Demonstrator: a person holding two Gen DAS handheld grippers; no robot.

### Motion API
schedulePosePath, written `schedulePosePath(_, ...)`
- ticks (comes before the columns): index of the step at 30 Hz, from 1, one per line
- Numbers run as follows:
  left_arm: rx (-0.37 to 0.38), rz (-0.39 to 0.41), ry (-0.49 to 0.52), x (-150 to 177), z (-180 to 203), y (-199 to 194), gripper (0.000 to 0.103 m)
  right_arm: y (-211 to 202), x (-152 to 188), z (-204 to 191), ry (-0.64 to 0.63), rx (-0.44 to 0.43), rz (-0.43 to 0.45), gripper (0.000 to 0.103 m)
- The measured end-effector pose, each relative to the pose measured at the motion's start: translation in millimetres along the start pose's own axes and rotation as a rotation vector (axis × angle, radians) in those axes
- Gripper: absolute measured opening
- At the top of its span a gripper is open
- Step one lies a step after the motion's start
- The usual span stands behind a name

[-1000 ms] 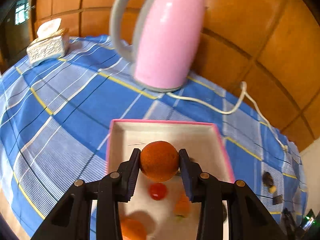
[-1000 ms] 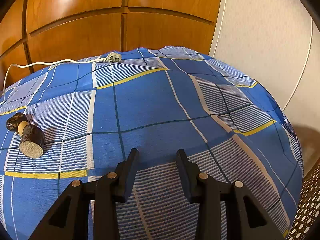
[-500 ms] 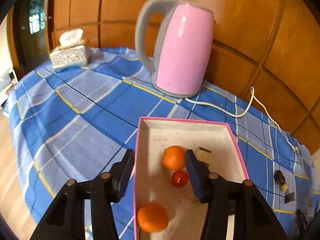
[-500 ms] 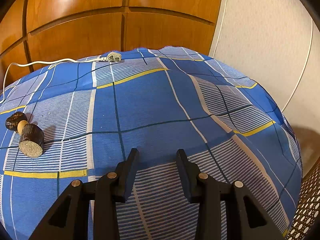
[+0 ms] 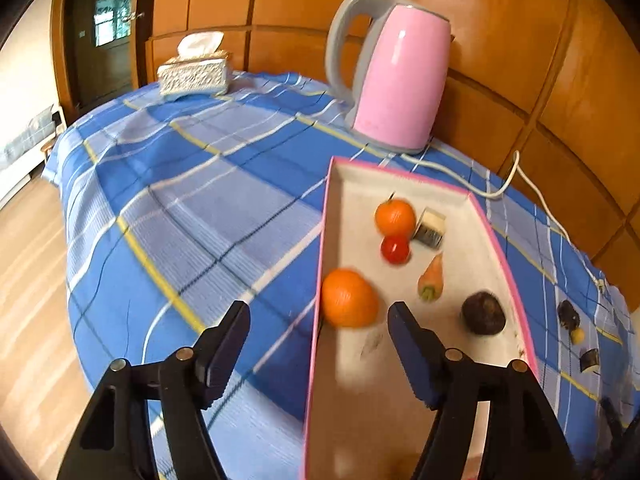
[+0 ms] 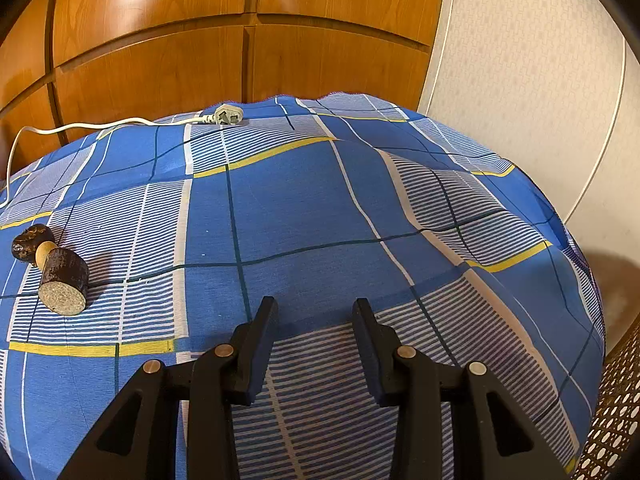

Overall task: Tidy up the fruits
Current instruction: 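Carry the small orange into the tray and open the left gripper, then withdraw the left gripper from the tray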

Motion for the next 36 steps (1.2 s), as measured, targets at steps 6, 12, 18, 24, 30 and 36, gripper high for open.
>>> schedulePosePath(6, -0.010, -0.007, -0.001, 13, 1, -3, 0.074, 0, 0, 0, 0.000, 0.000, 0.000, 0.039)
schedulePosePath(12, -0.005, -0.011, 0.006, 19, 3, -3, 0.076, 0, 0, 0, -0.002, 0.003, 0.000, 0.039)
schedulePosePath(18, 0.002, -0.032, 0.008, 26, 4, 1, 0.076, 0, 0, 0, -0.003, 0.005, -0.001, 0.039)
schedulePosePath(24, 0.009, -0.051, 0.009, 30, 5, 6, 0.076, -1, 0, -1, -0.003, 0.007, -0.001, 0.039)
schedulePosePath(30, 0.013, -0.061, 0.011, 34, 5, 9, 0.077, -1, 0, -1, -0.005, 0.009, -0.003, 0.039)
schedulePosePath(36, 0.020, -0.073, 0.011, 36, 5, 11, 0.077, -2, 0, -3, -0.015, 0.016, -0.009, 0.039)
Point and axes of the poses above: each gripper's, at about its wrist camera, not at the fingertips, and y roughly the way its jaws point, z to its right, x to its underside, the point moved 3 cm from there along y, roughly the way its jaws point, and after that the axes turned 9 degrees about x, right-handed, at the moved point
